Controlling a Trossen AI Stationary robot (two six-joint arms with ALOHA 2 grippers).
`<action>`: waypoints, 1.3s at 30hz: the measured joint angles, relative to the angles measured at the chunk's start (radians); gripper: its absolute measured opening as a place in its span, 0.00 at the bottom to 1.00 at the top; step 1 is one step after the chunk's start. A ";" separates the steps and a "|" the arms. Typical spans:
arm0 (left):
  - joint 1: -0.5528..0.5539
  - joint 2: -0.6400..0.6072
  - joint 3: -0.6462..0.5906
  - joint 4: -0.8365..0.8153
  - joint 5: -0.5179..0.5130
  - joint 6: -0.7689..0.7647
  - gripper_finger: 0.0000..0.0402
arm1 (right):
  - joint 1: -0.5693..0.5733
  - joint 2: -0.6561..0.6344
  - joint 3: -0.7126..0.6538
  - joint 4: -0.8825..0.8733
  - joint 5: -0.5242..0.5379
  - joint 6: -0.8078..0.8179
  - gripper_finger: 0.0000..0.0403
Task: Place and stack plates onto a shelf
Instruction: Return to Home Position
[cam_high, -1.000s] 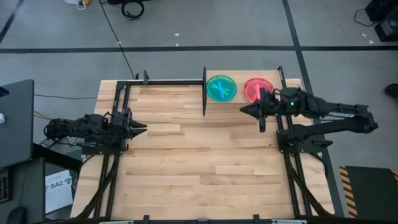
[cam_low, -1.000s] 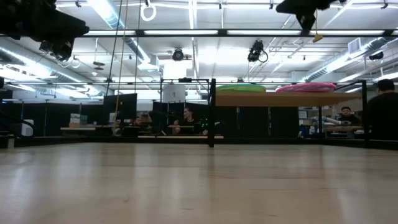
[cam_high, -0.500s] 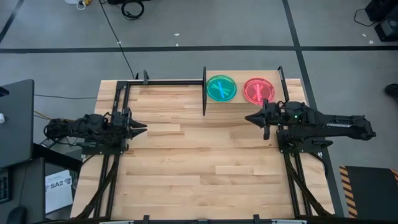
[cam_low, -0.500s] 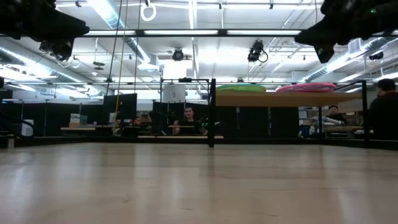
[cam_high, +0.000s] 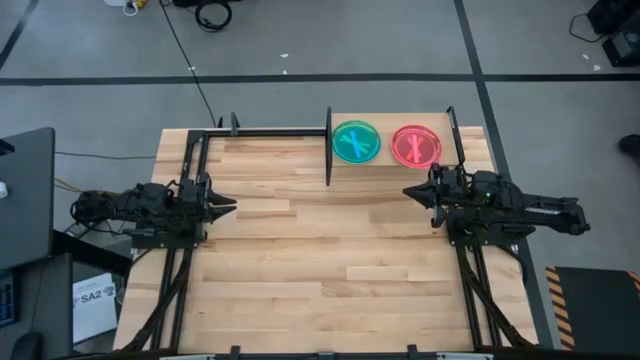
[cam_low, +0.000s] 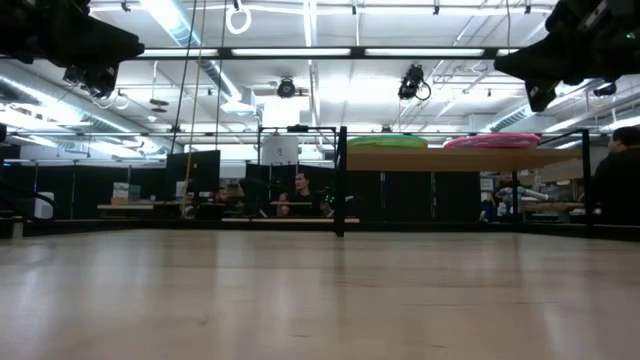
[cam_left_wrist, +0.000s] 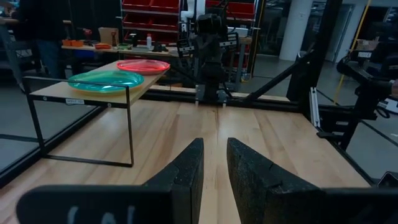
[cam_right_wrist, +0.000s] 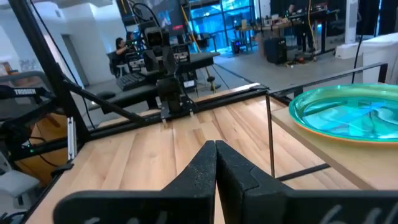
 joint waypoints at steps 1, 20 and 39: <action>0.000 0.000 0.000 -0.001 0.000 0.004 0.19 | 0.000 -0.015 -0.008 0.000 0.000 0.001 0.03; 0.000 0.002 -0.220 0.326 0.000 0.007 0.19 | 0.000 -0.114 -0.090 0.020 0.001 -0.027 0.03; 0.000 0.009 -0.261 0.338 0.036 0.059 0.19 | 0.000 -0.114 -0.151 0.020 -0.020 -0.017 0.03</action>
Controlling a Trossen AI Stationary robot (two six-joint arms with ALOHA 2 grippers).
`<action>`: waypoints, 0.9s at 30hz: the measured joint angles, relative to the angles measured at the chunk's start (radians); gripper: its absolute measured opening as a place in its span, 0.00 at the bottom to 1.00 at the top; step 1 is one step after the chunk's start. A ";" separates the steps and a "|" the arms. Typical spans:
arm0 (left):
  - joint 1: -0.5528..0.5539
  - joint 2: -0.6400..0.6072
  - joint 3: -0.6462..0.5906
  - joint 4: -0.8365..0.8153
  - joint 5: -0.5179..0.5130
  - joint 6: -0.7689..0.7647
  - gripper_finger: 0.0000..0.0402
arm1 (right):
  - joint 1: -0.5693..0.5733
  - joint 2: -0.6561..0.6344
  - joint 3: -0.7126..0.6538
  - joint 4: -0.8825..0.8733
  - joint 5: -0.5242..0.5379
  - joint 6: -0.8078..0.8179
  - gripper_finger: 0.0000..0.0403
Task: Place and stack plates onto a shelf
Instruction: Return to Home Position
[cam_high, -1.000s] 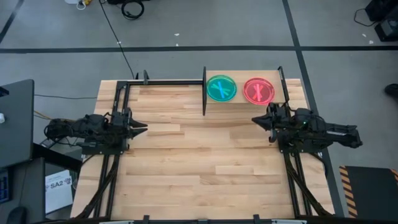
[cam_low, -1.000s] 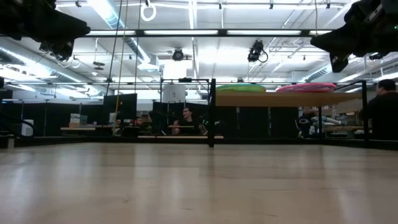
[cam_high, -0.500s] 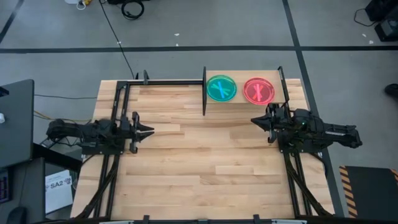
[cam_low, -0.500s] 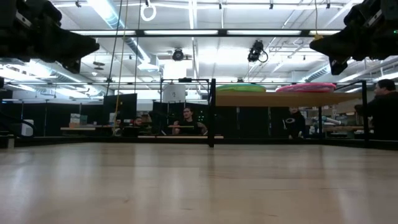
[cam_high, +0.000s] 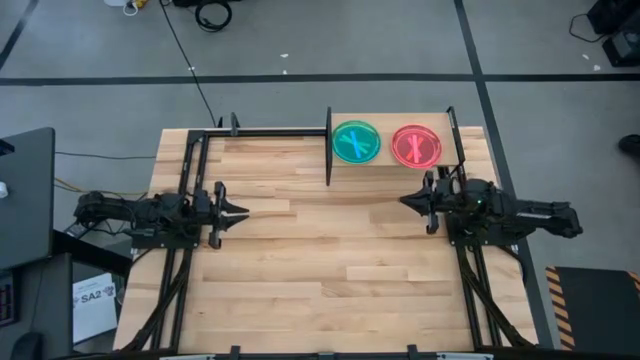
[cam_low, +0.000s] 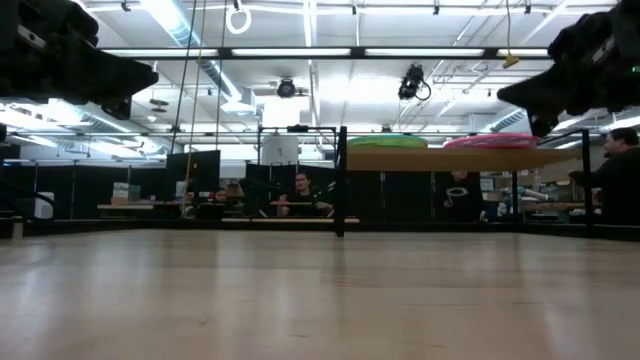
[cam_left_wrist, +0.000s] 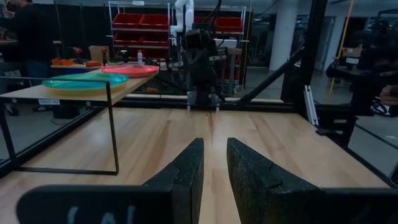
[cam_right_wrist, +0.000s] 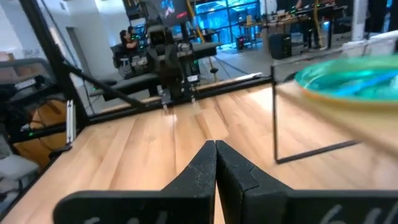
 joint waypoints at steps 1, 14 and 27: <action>0.000 0.000 0.000 -0.001 0.001 0.000 0.19 | 0.000 0.000 -0.025 0.025 -0.004 0.000 0.03; 0.000 0.000 -0.002 0.000 0.002 -0.011 0.19 | 0.000 0.027 -0.053 0.095 0.013 0.028 0.03; 0.000 0.000 -0.004 0.037 0.002 -0.011 0.19 | 0.000 0.027 -0.053 0.101 0.013 0.024 0.03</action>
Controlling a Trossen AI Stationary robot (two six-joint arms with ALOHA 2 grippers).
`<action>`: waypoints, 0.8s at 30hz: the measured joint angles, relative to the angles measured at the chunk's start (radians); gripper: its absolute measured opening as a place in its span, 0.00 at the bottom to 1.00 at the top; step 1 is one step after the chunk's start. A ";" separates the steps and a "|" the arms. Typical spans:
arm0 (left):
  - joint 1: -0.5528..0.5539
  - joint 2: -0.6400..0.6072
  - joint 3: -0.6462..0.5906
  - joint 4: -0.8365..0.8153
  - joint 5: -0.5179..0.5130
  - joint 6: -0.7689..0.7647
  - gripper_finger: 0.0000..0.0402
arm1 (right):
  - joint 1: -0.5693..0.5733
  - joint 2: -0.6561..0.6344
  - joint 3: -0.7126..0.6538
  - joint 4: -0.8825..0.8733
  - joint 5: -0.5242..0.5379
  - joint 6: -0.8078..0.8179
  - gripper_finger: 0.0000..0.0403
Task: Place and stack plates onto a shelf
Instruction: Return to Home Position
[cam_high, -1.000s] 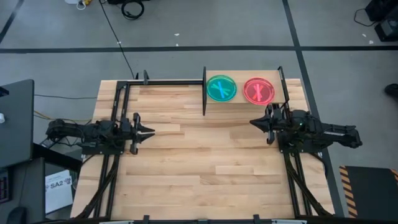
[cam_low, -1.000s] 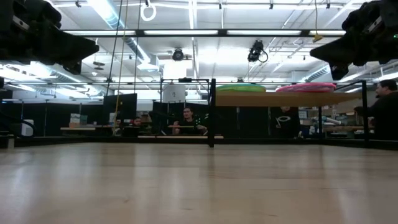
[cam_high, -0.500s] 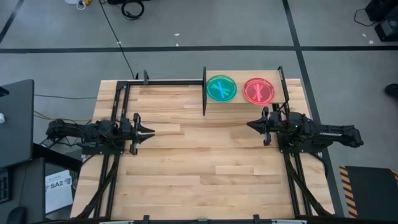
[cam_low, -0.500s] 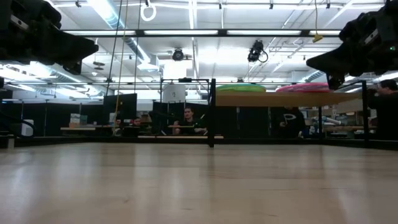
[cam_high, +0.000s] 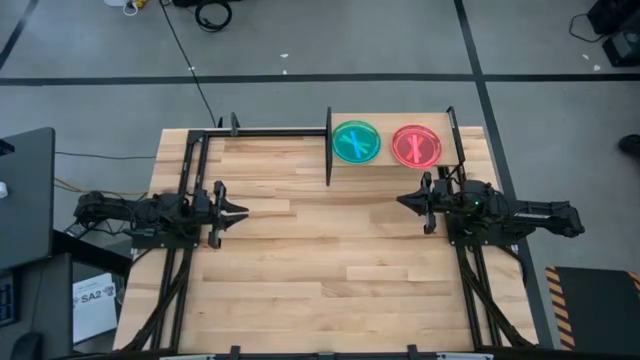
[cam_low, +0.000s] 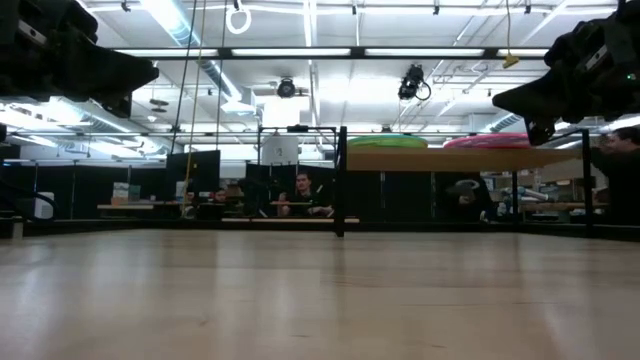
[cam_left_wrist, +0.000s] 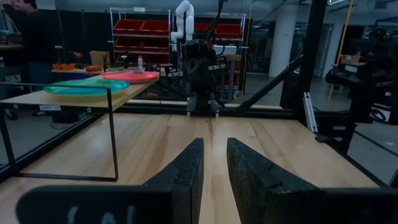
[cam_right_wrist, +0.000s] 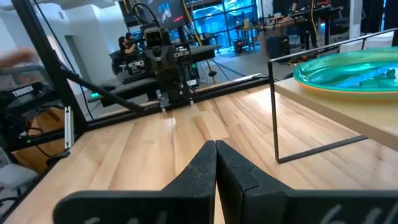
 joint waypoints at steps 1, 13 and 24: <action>0.000 0.000 0.000 0.000 0.000 0.000 0.19 | 0.000 0.000 0.000 0.000 0.000 0.000 0.03; 0.000 0.000 0.000 0.006 0.000 0.000 0.19 | 0.000 0.000 0.000 -0.001 0.000 0.000 0.03; 0.000 -0.011 0.000 0.001 -0.002 0.002 0.19 | 0.000 0.000 0.000 -0.001 -0.001 0.000 0.03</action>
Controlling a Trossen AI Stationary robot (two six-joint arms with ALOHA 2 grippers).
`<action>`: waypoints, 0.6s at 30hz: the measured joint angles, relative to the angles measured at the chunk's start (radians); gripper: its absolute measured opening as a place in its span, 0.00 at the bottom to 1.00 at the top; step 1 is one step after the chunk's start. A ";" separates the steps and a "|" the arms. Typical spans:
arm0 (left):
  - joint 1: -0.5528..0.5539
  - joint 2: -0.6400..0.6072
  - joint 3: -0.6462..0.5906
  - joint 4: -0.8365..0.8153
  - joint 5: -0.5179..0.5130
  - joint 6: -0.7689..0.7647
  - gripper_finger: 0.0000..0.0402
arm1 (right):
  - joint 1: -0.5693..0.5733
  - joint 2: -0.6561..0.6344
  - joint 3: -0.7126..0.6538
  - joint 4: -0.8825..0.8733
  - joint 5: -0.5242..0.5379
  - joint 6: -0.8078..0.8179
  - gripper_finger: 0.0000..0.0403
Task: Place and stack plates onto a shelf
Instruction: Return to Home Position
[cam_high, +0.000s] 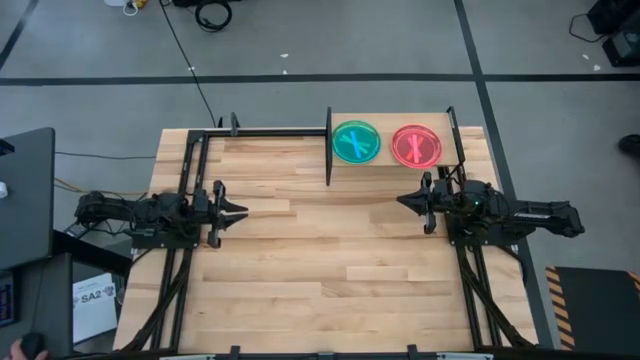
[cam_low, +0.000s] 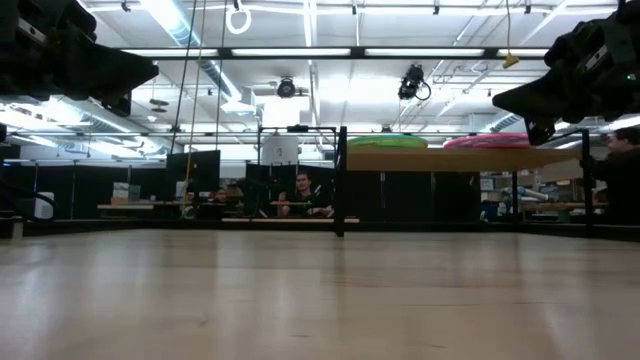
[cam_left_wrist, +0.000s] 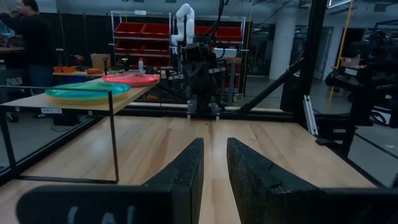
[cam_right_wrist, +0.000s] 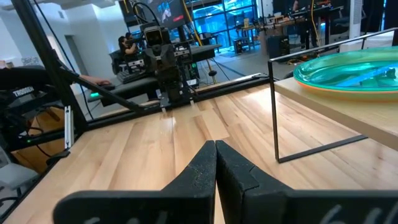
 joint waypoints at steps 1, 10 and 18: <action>0.000 0.000 0.000 -0.001 -0.005 0.000 0.19 | 0.000 0.000 0.000 0.000 0.000 0.000 0.03; 0.000 0.000 0.000 -0.003 -0.025 0.001 0.19 | 0.000 0.000 0.000 0.000 0.000 0.000 0.03; 0.000 0.000 0.000 -0.003 -0.025 0.001 0.19 | 0.000 0.000 0.000 0.000 0.000 0.000 0.03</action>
